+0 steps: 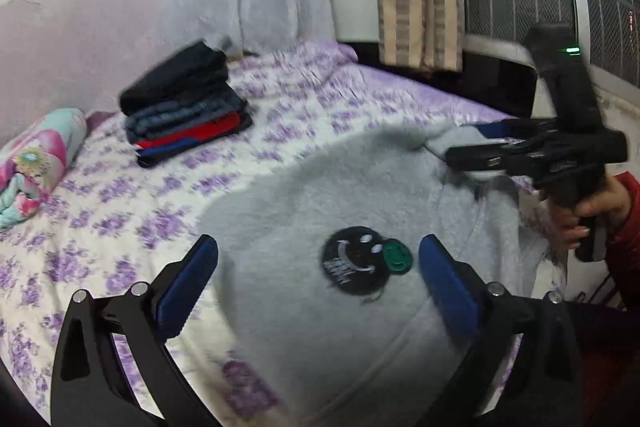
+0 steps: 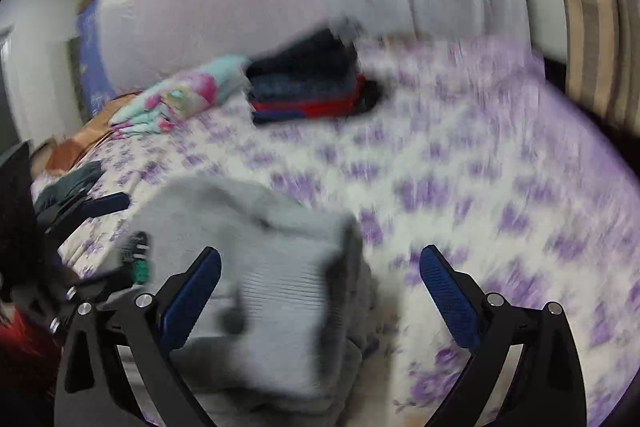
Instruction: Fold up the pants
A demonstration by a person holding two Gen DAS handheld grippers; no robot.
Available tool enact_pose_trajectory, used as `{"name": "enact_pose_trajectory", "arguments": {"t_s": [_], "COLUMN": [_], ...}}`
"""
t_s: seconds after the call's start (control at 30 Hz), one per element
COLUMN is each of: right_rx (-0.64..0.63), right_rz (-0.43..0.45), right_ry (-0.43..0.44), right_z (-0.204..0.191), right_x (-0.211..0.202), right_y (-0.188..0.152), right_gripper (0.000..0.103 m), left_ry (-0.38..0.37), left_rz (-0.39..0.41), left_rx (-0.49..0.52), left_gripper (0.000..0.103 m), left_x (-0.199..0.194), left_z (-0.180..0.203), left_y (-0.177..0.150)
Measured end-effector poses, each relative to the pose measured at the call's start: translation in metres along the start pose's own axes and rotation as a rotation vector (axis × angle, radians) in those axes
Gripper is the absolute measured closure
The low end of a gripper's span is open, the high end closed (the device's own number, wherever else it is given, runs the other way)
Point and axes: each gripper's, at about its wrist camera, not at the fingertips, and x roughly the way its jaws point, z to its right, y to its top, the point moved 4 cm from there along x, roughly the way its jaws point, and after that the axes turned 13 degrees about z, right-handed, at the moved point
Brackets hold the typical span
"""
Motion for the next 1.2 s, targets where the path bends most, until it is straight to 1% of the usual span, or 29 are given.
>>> {"name": "enact_pose_trajectory", "arguments": {"t_s": [0.07,0.13,0.17,0.2,0.23,0.27,0.3,0.33,0.4,0.47,0.53,0.57,0.6,0.67,0.7,0.73,0.77,0.8,0.83,0.87,0.9,0.93,0.97,1.03,1.1,1.17,1.2], "right_rx": [-0.036,-0.078,-0.103,-0.146,-0.157,-0.138,-0.097,-0.076,-0.065,-0.06,-0.073,-0.083,-0.09,-0.086,-0.085,-0.096,-0.113,-0.125,-0.108,-0.062,0.011,0.051,0.066,0.096,0.095,0.071,0.06], "right_rz": [0.031,0.008,-0.017,-0.064,-0.106,-0.128,-0.103,-0.108,-0.124,-0.13,-0.084,-0.052,-0.011,0.023,0.014,-0.008,-0.044,-0.118,-0.143,-0.134,-0.13,-0.134,-0.14,-0.129,-0.087,-0.063,-0.059], "right_ry": [0.057,0.121,0.119,0.079,0.061,0.063,0.075,0.081,0.073,0.061,0.047,0.044,0.046,0.069,0.08,0.072,0.056,0.04,0.038,0.05,0.075,0.087,0.091,0.088,0.091,0.088,0.082], "right_z": [-0.014,-0.031,-0.035,-0.038,-0.039,-0.037,-0.032,-0.029,-0.027,-0.027,-0.028,-0.029,-0.03,-0.033,-0.035,-0.036,-0.036,-0.035,-0.033,-0.028,-0.021,-0.016,-0.014,-0.013,-0.014,-0.015,-0.016], "right_x": [-0.01,-0.006,0.0,0.011,0.021,0.028,0.027,0.026,0.025,0.022,0.01,0.003,-0.007,-0.018,-0.019,-0.016,-0.01,0.003,0.009,0.01,0.01,0.008,0.007,0.0,-0.013,-0.023,-0.026], "right_y": [0.006,-0.001,-0.009,-0.024,-0.035,-0.043,-0.044,-0.044,-0.043,-0.04,-0.032,-0.029,-0.023,-0.018,-0.019,-0.023,-0.031,-0.046,-0.056,-0.06,-0.062,-0.062,-0.063,-0.06,-0.055,-0.054,-0.054], "right_gripper": [0.004,0.003,0.003,0.003,0.003,0.003,0.003,0.003,0.003,0.003,0.003,0.003,0.003,0.003,0.003,0.003,0.003,0.003,0.003,0.003,0.003,0.003,0.003,0.003,0.003,0.003,0.003], "left_ry": [0.019,0.021,0.008,-0.003,-0.014,-0.037,-0.042,-0.051,-0.063,-0.06,-0.023,0.007,0.019,0.017,0.01,0.003,0.003,0.018,0.028,0.044,0.042,0.036,0.038,0.06,0.116,0.195,0.223], "left_rz": [0.005,-0.013,-0.036,-0.064,-0.09,-0.118,-0.125,-0.131,-0.147,-0.142,-0.104,-0.059,-0.019,0.033,0.041,0.036,0.006,-0.052,-0.097,-0.131,-0.13,-0.136,-0.148,-0.147,-0.122,-0.101,-0.094], "left_rx": [-0.029,-0.082,-0.12,-0.155,-0.179,-0.207,-0.219,-0.231,-0.257,-0.267,-0.249,-0.226,-0.214,-0.212,-0.213,-0.211,-0.206,-0.196,-0.195,-0.228,-0.259,-0.284,-0.328,-0.38,-0.384,-0.348,-0.327], "left_gripper": [0.005,0.005,0.005,0.005,0.004,0.004,0.004,0.004,0.004,0.004,0.004,0.004,0.004,0.004,0.004,0.004,0.004,0.004,0.004,0.004,0.004,0.004,0.004,0.004,0.004,0.004,0.004], "left_x": [-0.004,-0.004,-0.002,0.001,0.006,0.01,0.01,0.012,0.014,0.013,0.005,-0.003,-0.011,-0.025,-0.028,-0.029,-0.026,-0.018,-0.01,-0.005,-0.006,-0.006,-0.006,-0.011,-0.02,-0.03,-0.033], "left_z": [-0.01,-0.02,-0.025,-0.029,-0.032,-0.034,-0.035,-0.036,-0.038,-0.039,-0.038,-0.036,-0.034,-0.03,-0.026,-0.024,-0.019,-0.014,-0.013,-0.013,-0.015,-0.016,-0.019,-0.02,-0.017,-0.009,-0.006], "left_y": [-0.002,-0.006,-0.011,-0.017,-0.021,-0.025,-0.027,-0.028,-0.031,-0.033,-0.03,-0.026,-0.022,-0.019,-0.02,-0.021,-0.024,-0.03,-0.034,-0.039,-0.038,-0.039,-0.042,-0.045,-0.044,-0.041,-0.04]}}
